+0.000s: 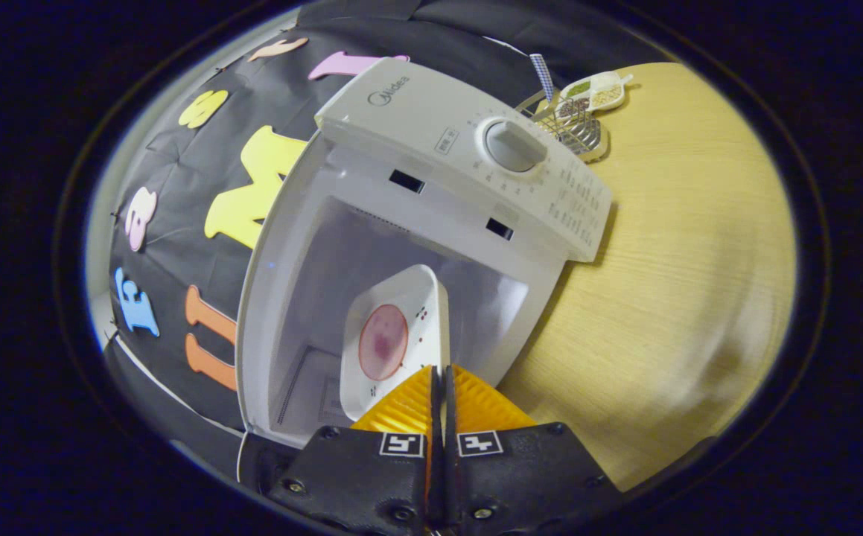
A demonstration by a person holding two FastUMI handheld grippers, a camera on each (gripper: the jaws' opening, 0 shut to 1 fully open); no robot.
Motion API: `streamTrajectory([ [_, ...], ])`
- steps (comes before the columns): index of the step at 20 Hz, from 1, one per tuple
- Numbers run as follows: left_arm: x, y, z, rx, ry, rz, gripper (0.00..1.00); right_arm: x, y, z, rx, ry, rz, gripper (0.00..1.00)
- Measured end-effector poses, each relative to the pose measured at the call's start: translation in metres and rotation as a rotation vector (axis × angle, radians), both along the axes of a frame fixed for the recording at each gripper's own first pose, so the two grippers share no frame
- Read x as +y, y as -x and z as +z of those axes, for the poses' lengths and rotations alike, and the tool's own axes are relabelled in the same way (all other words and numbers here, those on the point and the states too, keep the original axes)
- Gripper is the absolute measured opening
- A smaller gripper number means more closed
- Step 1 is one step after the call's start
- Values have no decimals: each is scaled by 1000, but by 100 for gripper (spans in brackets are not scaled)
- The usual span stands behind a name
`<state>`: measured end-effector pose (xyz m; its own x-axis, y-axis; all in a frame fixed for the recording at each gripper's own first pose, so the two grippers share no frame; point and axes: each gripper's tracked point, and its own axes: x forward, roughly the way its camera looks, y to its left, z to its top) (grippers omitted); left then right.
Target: Open the microwave oven with the left hand, put the food in, and close the microwave oven.
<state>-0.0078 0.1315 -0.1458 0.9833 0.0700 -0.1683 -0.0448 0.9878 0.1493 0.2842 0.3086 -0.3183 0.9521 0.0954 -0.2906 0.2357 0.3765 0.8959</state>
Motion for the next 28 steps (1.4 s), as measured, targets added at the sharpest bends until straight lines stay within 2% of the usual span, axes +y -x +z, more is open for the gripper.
streamTrajectory([
  [1, 1, -2, -1, 5, -1, 1, 96, 3, -8, -1, -2, 6, -5, 3],
  [3, 2, -6, -3, 6, 5, 1, 96, 11, -20, -6, -3, 11, -10, 4],
  [5, 4, -10, -6, 13, 2, 3, 96, 15, -31, -11, 1, 40, -21, 4],
  [6, 4, -12, -7, 18, -3, 4, 96, 15, -35, -15, 9, 48, -23, 0],
  [8, 5, -14, -12, 26, -4, 4, 96, 14, -42, -21, 20, 15, -48, 4],
  [9, 8, -15, -16, 39, 0, 10, 96, 18, -52, -25, 23, 5, -49, 0],
  [10, 9, -14, -17, 42, 4, 17, 96, 17, -59, -24, 3, 12, -51, 5],
  [11, 12, -13, -15, 38, 5, 22, 96, 15, -59, -22, -7, 53, -51, 7],
  [12, 13, -14, -15, 38, 5, 26, 96, 10, -58, -16, -24, 101, -44, 4],
  [13, 14, -14, -15, 40, 4, 22, 96, 6, -56, -9, -37, 143, -49, 13],
  [14, 13, -14, -14, 40, 1, 21, 96, 0, -47, 0, -55, 166, -47, 19],
  [15, 14, -14, -10, 31, -4, 21, 96, 0, -44, 4, -62, 190, -37, 19],
  [16, 13, -14, -6, 23, -5, 16, 96, -6, -37, 12, -82, 238, -34, 46],
  [17, 13, -14, -3, 15, -6, 11, 95, -15, -21, 25, -101, 331, -33, 57],
  [18, 12, -15, 1, 10, -8, 8, 96, -24, -12, 37, -123, 439, -23, 82],
  [19, 11, -16, 4, 2, -6, 1, 95, -30, -5, 52, -161, 550, 1, 86],
  [20, 12, -17, 9, 1, -6, 1, 96, -39, -1, 62, -170, 657, 29, 81],
  [21, 15, -19, 12, 4, -10, 10, 95, -44, 7, 73, -178, 727, 70, 84],
  [22, 15, -20, 16, 2, -8, 8, 96, -52, 19, 87, -194, 768, 103, 100],
  [23, 14, -21, 23, -12, -7, 7, 96, -65, 30, 101, -204, 785, 118, 100],
  [24, 13, -22, 31, -24, -3, 2, 96, -78, 38, 118, -206, 790, 134, 92],
  [25, 11, -24, 34, -29, 3, -2, 95, -91, 48, 133, -223, 820, 138, 100],
  [26, 7, -26, 36, -31, 17, -18, 95, -106, 58, 146, -217, 877, 141, 100],
  [27, 3, -28, 39, -32, 31, -29, 93, -121, 69, 157, -213, 927, 153, 90],
  [28, 2, -29, 41, -33, 40, -41, 91, -128, 81, 164, -219, 951, 177, 91],
])
